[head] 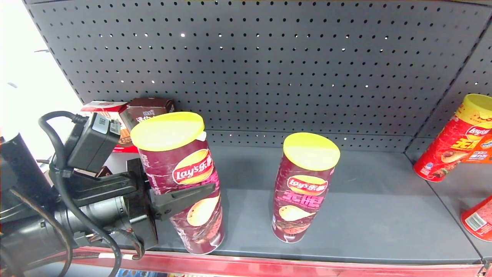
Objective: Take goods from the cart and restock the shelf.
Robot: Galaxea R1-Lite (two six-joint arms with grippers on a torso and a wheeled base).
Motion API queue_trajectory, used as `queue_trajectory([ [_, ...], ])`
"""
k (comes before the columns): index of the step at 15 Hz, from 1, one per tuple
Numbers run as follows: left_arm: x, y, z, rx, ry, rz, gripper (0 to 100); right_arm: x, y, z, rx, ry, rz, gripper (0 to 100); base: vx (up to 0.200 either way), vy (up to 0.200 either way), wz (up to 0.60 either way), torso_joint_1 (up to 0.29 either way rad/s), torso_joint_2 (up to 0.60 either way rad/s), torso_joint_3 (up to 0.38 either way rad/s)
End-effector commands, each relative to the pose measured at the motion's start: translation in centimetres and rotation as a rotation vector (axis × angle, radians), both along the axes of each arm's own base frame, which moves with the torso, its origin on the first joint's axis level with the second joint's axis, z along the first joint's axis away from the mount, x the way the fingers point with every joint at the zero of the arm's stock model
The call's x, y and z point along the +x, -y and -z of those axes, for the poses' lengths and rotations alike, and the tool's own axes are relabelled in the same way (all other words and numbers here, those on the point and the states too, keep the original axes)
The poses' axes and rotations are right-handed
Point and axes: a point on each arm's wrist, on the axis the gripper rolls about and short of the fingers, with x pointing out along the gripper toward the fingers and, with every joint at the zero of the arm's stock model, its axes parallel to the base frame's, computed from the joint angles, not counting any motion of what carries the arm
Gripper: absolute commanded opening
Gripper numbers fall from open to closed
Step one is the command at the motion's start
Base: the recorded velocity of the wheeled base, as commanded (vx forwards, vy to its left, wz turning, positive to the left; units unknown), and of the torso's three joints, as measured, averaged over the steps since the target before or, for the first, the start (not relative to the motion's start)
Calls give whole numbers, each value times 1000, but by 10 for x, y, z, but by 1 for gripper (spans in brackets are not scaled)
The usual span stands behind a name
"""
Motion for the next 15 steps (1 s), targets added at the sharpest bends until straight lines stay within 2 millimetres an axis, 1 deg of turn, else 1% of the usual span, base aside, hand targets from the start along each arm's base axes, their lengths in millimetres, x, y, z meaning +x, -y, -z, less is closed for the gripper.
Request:
queue_trajectory([
  [1,1,1,-1,-2,4,2,0,4,0,6,-26,26,-84,100,0,0,0,0,0,0],
  [3,1,1,-2,-3,7,3,0,2,-1,6,-19,8,12,100,0,0,0,0,0,0],
  [5,0,1,0,-1,1,2,0,0,-4,6,-2,-6,227,100,0,0,0,0,0,0],
  [7,0,1,0,0,0,3,0,9,-11,4,-62,-135,449,100,0,0,0,0,0,0],
  [9,0,3,-2,0,9,14,0,10,-13,4,-54,-148,606,100,0,0,0,0,0,0],
  [11,-5,6,0,2,5,40,0,1,-14,6,-13,-42,667,100,0,0,0,0,0,0],
  [12,-11,5,-2,-2,15,48,0,-2,-14,6,-1,-8,676,100,0,0,0,0,0,0],
  [13,-14,9,-2,-1,15,70,0,-2,-14,6,1,-7,675,100,0,0,0,0,0,0],
  [15,-17,12,-9,-13,38,88,0,-2,-14,6,1,-7,675,100,0,0,0,0,0,0],
])
